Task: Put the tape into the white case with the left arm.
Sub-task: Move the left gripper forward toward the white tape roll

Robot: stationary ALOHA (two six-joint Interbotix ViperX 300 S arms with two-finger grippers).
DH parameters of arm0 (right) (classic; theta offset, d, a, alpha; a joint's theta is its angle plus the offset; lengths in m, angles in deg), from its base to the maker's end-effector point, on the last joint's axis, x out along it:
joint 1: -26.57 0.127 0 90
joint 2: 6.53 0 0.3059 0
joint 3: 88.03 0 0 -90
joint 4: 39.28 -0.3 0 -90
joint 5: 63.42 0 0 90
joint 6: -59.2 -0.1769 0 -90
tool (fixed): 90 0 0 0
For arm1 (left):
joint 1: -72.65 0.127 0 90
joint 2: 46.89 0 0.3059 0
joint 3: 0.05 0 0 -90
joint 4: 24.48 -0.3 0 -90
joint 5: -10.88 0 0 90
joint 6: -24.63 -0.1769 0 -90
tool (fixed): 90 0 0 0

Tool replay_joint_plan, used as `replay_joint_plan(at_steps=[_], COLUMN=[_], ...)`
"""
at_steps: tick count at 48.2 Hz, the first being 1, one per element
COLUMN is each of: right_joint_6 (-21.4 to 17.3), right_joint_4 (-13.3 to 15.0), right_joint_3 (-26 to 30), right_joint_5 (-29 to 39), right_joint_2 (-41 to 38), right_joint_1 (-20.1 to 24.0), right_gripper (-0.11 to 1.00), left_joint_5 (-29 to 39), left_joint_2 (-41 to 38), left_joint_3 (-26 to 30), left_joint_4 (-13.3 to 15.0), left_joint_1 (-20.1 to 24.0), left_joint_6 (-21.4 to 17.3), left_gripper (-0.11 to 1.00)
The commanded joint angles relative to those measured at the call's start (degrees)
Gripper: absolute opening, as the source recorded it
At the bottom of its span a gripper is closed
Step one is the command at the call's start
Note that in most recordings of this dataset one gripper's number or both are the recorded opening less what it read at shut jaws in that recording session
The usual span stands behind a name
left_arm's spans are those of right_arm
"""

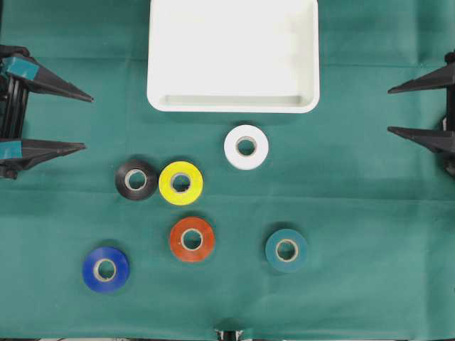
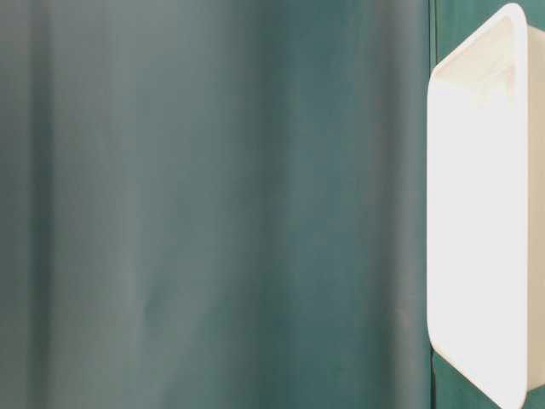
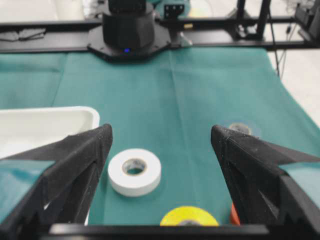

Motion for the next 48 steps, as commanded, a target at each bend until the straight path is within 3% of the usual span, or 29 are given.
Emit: replay_joint_plan(at_steps=[1,17,48], right_joint_6=[0.00,-0.09,-0.35], right_joint_4=[0.09,0.09,0.09], right_joint_3=[-0.79,-6.24,-9.49], right_joint_5=[0.35,4.13,9.58], right_joint_2=[0.53,3.69,3.96], right_joint_1=[-0.26,-0.18,-0.26], right_gripper=[0.98,0.98,0.98], left_joint_5=[0.18,-1.49,-10.90], left_joint_2=[-0.26,-2.81,-23.47], left_joint_3=[1.41,1.32,4.83], left_joint_4=[0.09,0.09,0.09], left_joint_1=[-0.18,0.00,0.26], left_joint_6=[0.00,-0.26,-0.26], left_gripper=[0.93,0.93,0.92])
